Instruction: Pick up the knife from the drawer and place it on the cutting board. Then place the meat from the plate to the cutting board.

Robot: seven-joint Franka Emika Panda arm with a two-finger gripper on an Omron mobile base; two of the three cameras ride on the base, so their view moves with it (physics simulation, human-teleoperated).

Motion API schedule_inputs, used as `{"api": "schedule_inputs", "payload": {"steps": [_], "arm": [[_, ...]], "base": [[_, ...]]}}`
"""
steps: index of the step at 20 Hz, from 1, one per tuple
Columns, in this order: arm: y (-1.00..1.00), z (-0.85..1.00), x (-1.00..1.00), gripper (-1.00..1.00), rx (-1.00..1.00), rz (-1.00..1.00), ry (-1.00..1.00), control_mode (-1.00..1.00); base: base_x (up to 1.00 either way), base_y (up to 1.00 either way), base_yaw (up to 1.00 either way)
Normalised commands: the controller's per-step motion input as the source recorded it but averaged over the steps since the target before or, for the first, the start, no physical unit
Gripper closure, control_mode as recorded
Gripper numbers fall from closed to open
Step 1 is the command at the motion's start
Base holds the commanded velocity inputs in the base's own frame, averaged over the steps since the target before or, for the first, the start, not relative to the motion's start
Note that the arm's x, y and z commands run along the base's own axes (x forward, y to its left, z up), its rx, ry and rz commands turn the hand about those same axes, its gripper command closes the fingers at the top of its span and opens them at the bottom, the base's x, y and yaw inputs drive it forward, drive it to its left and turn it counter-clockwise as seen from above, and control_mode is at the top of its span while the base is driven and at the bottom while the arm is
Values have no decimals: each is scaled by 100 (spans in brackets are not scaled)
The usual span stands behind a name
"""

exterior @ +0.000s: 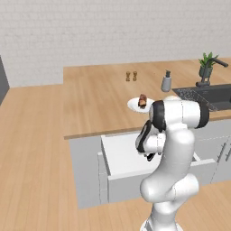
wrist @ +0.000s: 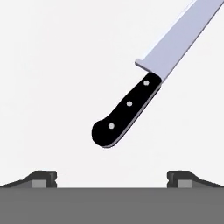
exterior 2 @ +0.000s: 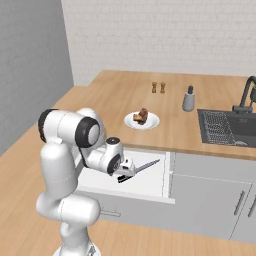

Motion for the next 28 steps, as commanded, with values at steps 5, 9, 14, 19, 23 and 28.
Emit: {"api": "schedule_inputs", "payload": {"steps": [5, 9, 14, 19, 23, 28], "arm": [[0, -40, 39, -100, 0, -2, 0, -100], [-1, -46, 39, -100, 0, 0, 0, -100], [-2, -56, 16, 100, 0, 0, -1, -100], [0, -61, -20, 100, 0, 0, 0, -100], [0, -41, -32, 100, 0, 0, 0, -100], [0, -34, -45, 100, 0, 0, -2, -100]], "base": [[0, 0, 0], [0, 0, 0], [0, 0, 0], [0, 0, 0], [0, 0, 0], [0, 0, 0]]}}
